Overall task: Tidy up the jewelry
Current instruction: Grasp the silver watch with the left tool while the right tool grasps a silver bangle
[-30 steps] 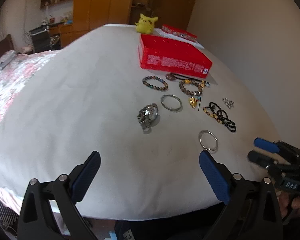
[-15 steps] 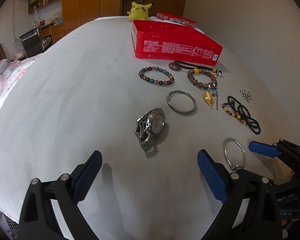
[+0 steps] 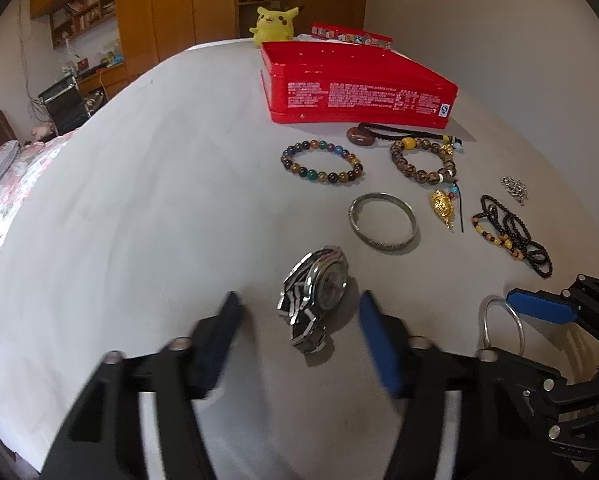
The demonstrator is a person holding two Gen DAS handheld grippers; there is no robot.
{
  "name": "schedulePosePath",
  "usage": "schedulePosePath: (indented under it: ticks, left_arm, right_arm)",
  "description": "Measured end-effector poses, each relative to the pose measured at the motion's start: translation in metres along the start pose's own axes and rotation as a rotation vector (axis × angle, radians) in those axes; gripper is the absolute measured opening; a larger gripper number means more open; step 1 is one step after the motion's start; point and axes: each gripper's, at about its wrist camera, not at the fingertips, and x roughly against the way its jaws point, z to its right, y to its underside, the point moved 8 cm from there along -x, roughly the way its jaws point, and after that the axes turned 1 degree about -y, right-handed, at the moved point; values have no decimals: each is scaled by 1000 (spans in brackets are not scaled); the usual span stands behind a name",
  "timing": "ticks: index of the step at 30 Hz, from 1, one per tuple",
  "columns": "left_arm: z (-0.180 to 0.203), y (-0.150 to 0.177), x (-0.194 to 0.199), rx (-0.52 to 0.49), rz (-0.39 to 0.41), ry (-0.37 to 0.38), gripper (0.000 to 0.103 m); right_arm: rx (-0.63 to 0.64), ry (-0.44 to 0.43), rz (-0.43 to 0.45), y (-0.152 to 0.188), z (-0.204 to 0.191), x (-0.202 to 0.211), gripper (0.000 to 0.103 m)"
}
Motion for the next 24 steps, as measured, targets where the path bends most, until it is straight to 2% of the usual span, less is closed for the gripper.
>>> schedulePosePath:
  ticks: [5,7,15,24]
  left_arm:
    - [7,-4,-2,-15,-7,31,30]
    - [7,-4,-2,-5,-12,43,26]
    - [5,-4,1,60,-14,95,23]
    - [11,-20,31,28,45,52,23]
  right_arm:
    - [-13,-20,3,-1,1,1,46]
    - [-15,-27,4,-1,1,2,46]
    - [-25,-48,10,-1,4,4,46]
    - [-22,-40,47,-12,7,22,46]
